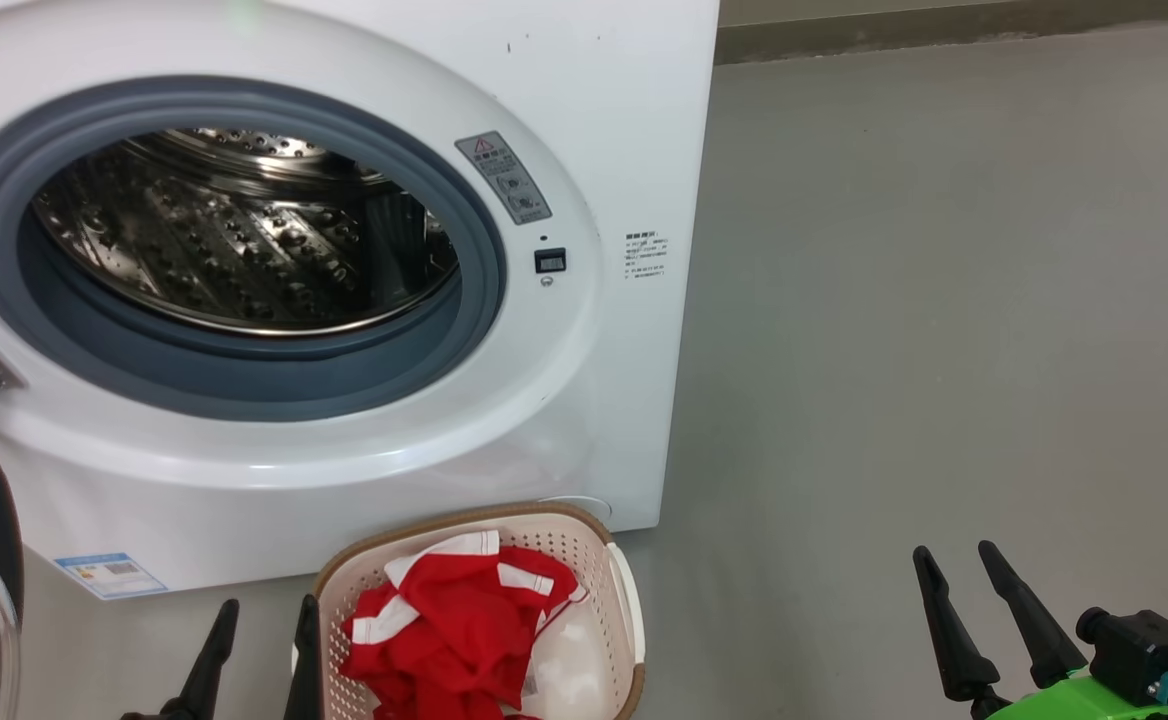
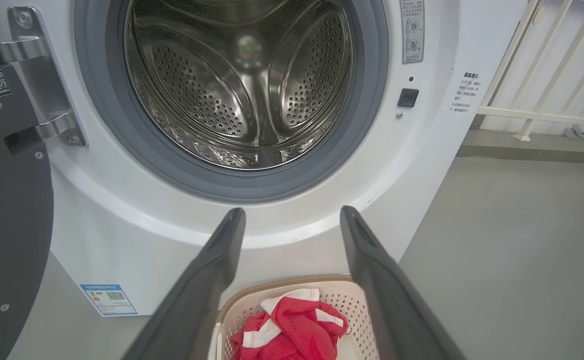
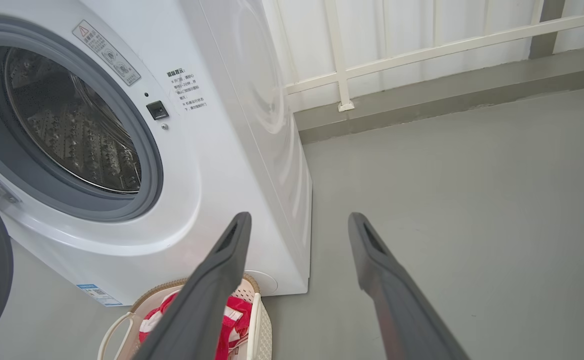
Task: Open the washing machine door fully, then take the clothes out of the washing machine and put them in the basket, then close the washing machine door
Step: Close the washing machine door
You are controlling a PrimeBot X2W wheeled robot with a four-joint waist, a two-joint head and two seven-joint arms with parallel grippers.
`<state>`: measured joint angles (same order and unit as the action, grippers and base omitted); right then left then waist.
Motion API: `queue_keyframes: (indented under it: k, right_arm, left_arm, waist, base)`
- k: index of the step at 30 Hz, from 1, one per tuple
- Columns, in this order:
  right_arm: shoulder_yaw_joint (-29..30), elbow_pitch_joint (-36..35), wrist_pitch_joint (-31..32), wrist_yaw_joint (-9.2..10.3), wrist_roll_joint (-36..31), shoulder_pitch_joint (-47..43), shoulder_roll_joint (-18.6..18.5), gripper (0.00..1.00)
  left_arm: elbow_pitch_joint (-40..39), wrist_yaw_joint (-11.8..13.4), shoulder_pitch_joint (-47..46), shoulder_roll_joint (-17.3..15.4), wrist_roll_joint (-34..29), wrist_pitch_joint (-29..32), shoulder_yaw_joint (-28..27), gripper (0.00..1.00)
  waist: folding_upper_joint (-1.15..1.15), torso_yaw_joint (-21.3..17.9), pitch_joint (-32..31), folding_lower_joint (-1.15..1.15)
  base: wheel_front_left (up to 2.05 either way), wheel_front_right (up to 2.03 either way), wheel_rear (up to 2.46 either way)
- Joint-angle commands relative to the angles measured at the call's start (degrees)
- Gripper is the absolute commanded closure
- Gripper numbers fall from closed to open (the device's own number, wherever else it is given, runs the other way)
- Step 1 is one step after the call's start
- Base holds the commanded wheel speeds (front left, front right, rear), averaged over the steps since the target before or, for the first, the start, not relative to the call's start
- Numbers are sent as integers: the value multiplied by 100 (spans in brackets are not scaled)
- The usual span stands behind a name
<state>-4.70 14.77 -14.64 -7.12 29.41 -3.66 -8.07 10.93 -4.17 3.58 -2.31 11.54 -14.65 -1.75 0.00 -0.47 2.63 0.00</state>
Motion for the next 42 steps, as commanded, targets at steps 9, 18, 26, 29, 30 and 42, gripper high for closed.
queue_keyframes:
  k: [9, 18, 26, 29, 30, 42]
  right_arm:
    - [-126, -123, -36, -36, 51, 59, -77, 0]
    - [-119, -118, -36, -36, 50, 66, -87, 0]
    - [-102, -119, -36, -36, 43, 72, -95, 0]
    - [-132, -116, -36, -36, 43, 76, -92, 0]
    - [-146, -112, -36, -36, 45, 77, -95, 0]
    - [-397, -65, -36, -36, 74, 130, -190, 0]
  left_arm:
    - [-168, 114, -122, -57, 7, -35, -160, 0]
    - [-154, 111, -135, -57, 70, -35, -121, 0]
    - [-136, 159, -160, -57, 92, -35, -80, 0]
    - [-127, 168, -166, -57, 109, -35, -71, 0]
    - [-119, 175, -168, -57, 129, -35, -62, 0]
    - [-121, 424, -133, -57, 448, -35, 273, 0]
  waist:
    - [0, 13, -17, 0]
    - [0, 38, -4, 0]
    - [0, 84, 7, 0]
    - [0, 132, 6, 0]
    - [0, 162, 3, 0]
    - [0, 735, -57, 0]
  base:
    - [-131, 131, 0]
    - [-79, 79, 0]
    - [-1, 1, 0]
    - [0, 0, 0]
    - [0, 0, 0]
    - [0, 0, 0]
